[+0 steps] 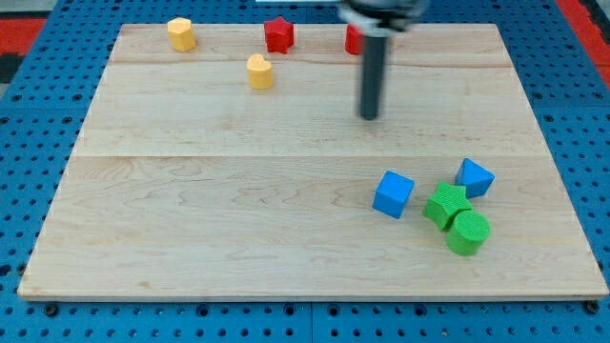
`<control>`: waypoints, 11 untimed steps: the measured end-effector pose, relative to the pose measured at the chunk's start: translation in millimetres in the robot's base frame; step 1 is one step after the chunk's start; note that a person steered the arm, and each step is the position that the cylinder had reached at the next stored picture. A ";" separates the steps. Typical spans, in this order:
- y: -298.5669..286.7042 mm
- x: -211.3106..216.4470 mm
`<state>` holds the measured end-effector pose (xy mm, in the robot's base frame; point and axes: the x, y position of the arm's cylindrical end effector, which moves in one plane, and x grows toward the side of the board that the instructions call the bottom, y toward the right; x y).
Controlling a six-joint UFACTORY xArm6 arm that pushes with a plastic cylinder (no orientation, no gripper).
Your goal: Slide the blue triangle towards the yellow heart
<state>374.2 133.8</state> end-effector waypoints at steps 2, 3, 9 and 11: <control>166.7 84.0; 166.6 140.4; 45.7 83.7; -47.0 50.1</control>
